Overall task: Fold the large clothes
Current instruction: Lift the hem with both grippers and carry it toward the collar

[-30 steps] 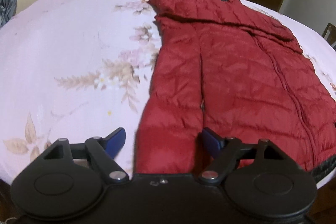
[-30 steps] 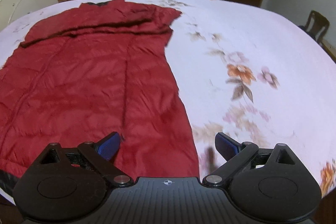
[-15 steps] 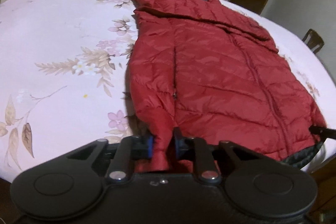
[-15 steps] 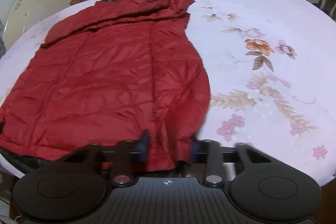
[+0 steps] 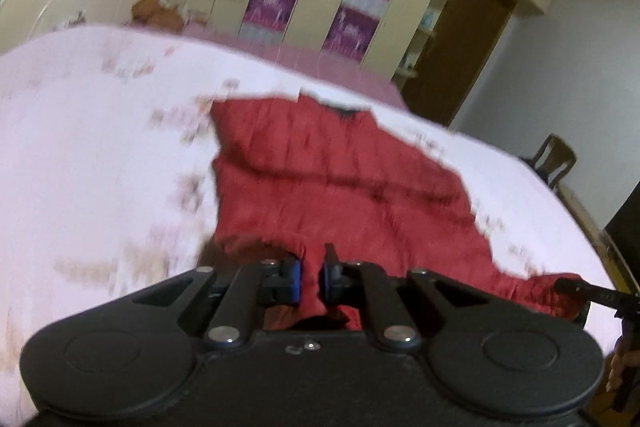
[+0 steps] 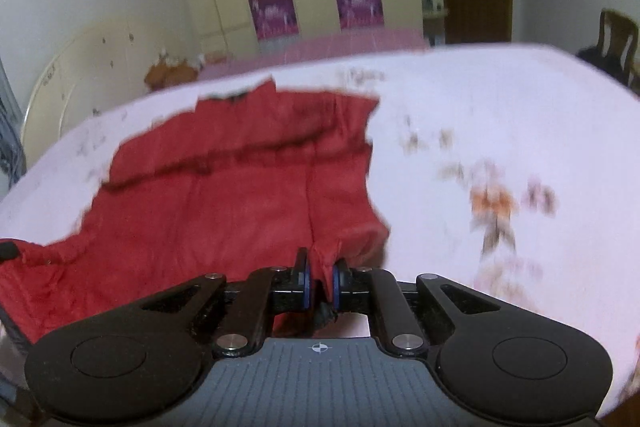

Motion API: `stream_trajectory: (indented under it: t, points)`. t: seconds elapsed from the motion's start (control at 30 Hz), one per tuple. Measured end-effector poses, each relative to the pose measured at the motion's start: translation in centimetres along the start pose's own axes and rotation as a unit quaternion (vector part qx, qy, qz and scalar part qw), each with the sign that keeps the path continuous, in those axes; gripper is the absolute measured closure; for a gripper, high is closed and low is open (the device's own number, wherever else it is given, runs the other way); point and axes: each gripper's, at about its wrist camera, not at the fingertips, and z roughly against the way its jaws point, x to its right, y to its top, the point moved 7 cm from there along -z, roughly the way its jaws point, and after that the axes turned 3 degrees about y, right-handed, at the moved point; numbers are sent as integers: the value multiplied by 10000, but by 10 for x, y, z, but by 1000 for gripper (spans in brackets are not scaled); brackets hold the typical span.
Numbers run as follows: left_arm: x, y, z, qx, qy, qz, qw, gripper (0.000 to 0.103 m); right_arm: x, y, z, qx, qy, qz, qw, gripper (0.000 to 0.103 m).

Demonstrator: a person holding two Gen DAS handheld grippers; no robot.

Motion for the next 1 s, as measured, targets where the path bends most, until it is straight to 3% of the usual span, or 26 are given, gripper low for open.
stream_trajectory:
  t: [0.43, 0.73, 1.0]
  points:
    - [12, 120, -88, 596, 309, -115, 9977, 93, 15, 134, -88, 852, -58, -237, 9961, 94]
    - [5, 181, -169, 666, 707, -201, 9951, 93, 36, 201, -182, 826, -198, -387, 9956, 94]
    - [-10, 200, -242, 507, 1324, -280, 9895, 93, 50, 225, -272, 449, -374, -317, 9978, 94]
